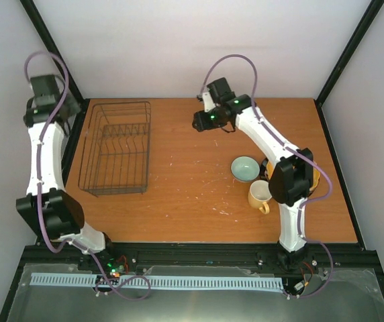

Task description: Load the mixed dishes into the dish rack

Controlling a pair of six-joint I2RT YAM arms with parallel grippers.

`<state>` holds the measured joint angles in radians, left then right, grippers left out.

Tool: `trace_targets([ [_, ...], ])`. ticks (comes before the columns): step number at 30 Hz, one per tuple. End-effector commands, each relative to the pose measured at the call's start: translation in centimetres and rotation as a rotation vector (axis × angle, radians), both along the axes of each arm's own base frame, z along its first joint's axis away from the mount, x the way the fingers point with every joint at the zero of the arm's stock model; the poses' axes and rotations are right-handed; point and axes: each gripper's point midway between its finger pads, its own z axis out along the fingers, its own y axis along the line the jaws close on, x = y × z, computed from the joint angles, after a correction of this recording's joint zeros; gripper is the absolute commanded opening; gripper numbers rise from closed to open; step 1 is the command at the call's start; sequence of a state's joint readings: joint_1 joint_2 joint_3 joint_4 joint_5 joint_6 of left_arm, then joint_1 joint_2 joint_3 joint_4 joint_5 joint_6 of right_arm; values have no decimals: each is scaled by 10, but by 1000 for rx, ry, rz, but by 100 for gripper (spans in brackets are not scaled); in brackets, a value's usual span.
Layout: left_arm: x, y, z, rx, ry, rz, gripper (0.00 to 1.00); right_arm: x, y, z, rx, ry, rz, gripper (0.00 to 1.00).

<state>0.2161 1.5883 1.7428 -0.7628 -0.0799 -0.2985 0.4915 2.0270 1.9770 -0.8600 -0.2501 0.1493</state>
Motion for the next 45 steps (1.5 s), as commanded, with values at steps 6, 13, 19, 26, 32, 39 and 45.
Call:
trace_targets([
  [6,-68,55,-150,-11,364,168,7,-23,66,12,-15,16,106,37],
  [13,-83,97,-157,51,391,259,5,-21,74,-4,-1,38,124,39],
  [19,-80,122,-167,66,415,238,4,-16,74,-13,-23,36,127,40],
  [26,-53,108,-199,-11,421,95,1,-8,68,-14,-54,10,108,41],
  [32,-25,91,-200,-89,361,-33,1,-6,64,-18,-74,8,94,41],
  [39,1,44,-208,-129,334,-178,1,-6,59,-22,-89,8,82,42],
  [45,18,-1,-228,-178,348,-273,1,-5,54,-21,-111,-2,74,42],
])
